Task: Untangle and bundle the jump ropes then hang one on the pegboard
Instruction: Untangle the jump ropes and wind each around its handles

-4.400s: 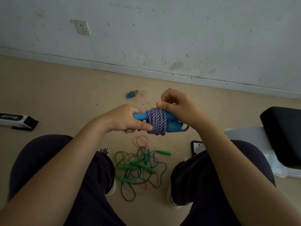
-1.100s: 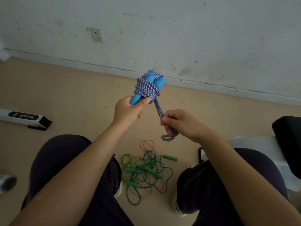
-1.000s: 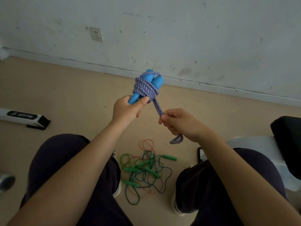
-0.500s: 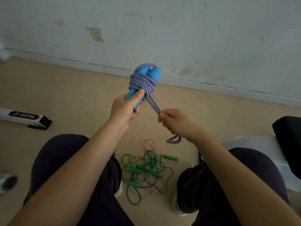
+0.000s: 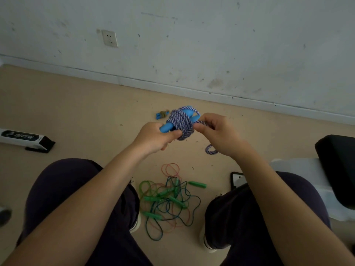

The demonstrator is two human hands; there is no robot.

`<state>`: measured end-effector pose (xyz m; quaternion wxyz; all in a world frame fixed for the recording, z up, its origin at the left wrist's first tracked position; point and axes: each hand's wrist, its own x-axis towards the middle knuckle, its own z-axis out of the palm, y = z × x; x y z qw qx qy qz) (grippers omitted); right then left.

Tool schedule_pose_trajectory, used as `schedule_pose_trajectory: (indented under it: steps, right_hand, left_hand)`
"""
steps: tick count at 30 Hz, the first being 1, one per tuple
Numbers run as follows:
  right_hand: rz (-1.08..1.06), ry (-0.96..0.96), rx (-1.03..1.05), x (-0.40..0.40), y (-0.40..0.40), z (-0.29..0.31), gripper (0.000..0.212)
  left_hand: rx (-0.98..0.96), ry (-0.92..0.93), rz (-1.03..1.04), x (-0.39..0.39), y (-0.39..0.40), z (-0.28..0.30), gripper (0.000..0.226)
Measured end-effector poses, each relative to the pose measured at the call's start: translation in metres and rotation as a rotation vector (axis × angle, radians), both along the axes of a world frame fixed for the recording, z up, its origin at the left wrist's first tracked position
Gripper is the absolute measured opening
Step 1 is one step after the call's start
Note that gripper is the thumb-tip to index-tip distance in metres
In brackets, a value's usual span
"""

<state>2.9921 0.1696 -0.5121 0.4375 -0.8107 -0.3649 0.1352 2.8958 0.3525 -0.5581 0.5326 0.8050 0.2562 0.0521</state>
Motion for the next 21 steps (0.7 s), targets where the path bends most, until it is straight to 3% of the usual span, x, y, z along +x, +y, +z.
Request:
schedule_pose_trajectory:
  steps: [9, 13, 17, 21]
  right_hand:
    - [-0.024, -0.041, 0.022, 0.005, -0.001, -0.003, 0.041]
    - [0.046, -0.025, 0.088, 0.004, 0.002, -0.003, 0.036]
    - [0.069, 0.173, 0.044, 0.003, 0.003, -0.014, 0.034]
    - [0.074, 0.112, 0.053, 0.003, 0.007, -0.022, 0.043]
  left_hand:
    - [0.022, 0.264, -0.575, -0.009, -0.001, 0.019, 0.043]
    - [0.001, 0.230, -0.613, -0.012, -0.001, 0.025, 0.057]
    - [0.074, 0.237, -0.613, -0.015, 0.001, 0.022, 0.064]
    - [0.070, 0.228, -0.579, -0.014, -0.003, 0.017, 0.071]
